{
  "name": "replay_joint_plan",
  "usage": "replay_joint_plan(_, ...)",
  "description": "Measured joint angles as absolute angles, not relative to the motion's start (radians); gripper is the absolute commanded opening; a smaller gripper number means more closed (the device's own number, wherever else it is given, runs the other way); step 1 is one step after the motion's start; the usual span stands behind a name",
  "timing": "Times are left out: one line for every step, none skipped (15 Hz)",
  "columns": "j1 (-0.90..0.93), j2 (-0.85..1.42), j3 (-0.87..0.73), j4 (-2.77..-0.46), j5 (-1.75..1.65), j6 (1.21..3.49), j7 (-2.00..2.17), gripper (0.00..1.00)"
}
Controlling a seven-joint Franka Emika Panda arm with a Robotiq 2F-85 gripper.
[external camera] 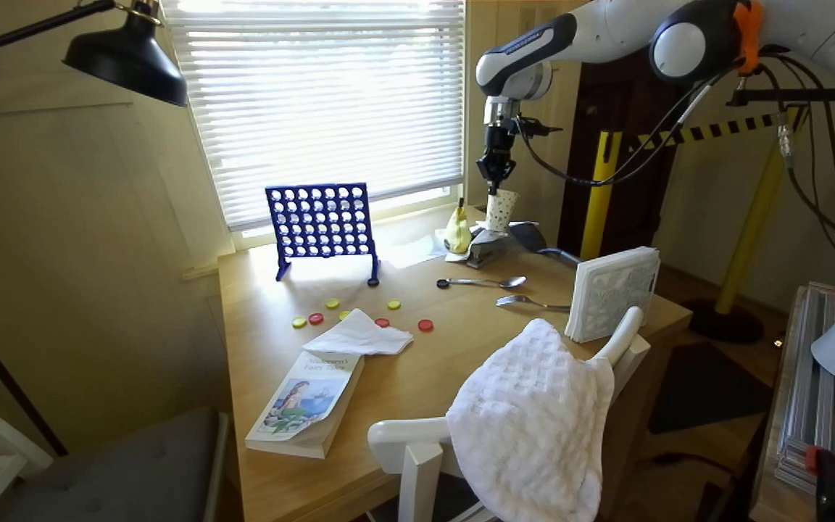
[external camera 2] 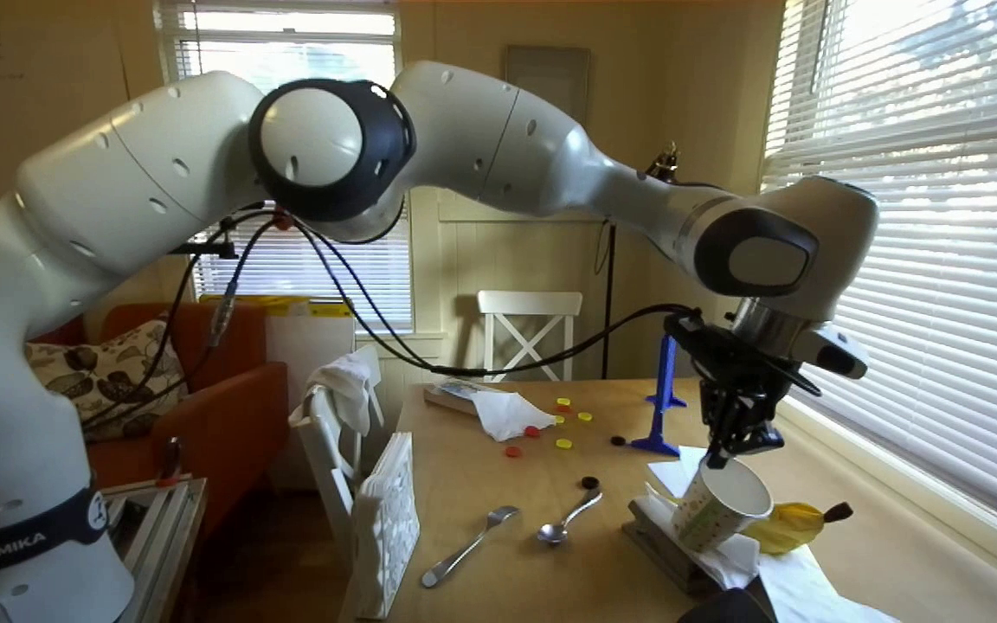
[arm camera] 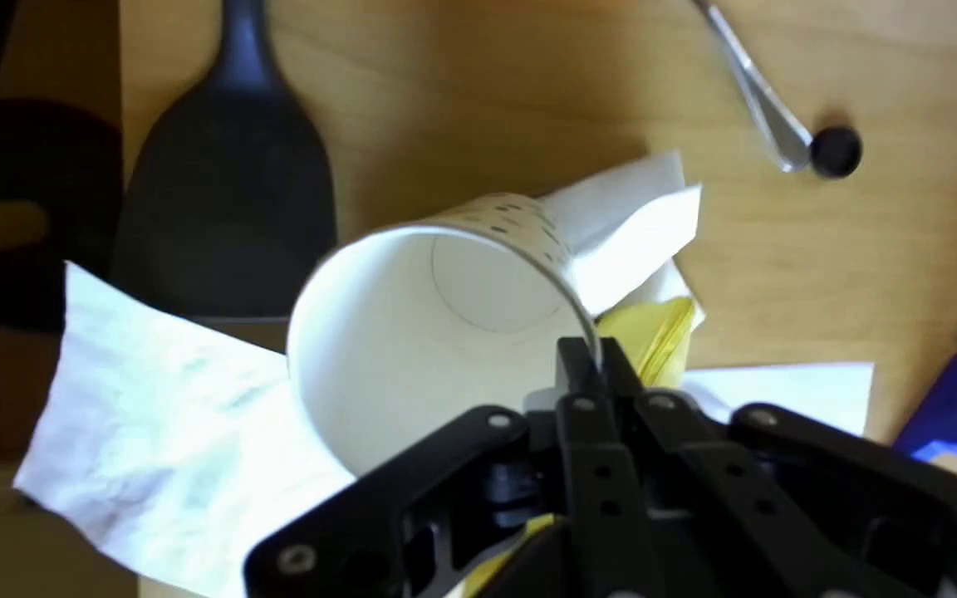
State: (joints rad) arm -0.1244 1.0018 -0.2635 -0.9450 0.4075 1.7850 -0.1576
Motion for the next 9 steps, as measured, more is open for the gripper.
replay_joint_plan(-0.111, 0.978, -0.288, -0.987, 0.408, 1.851, -0.147, 0.01)
replay_joint_plan(-0.099, 0.955, -0.310, -1.028, 0.408, 1.905, -0.132, 0.01)
replay_joint_plan(-0.088, 0.931, -0.329, -1.070, 0.408, 1.947, -0.115, 0.01)
replay_joint_plan(-0.079, 0.905, -0.339, -1.111, 0.412, 1.970, -0.109, 0.01)
replay_joint_plan(-0.075, 0.877, -0.341, -1.152, 0.418, 1.981, -0.108, 0.01)
replay_joint_plan(-0.072, 0.847, -0.338, -1.194, 0.431, 1.983, -0.115, 0.01)
replay_joint_plan(-0.071, 0.817, -0.333, -1.236, 0.445, 1.983, -0.126, 0.03)
replay_joint_plan(-0.083, 0.797, -0.310, -1.253, 0.422, 1.984, -0.123, 0.03)
replay_joint_plan(-0.102, 0.795, -0.280, -1.250, 0.401, 1.986, -0.113, 0.03)
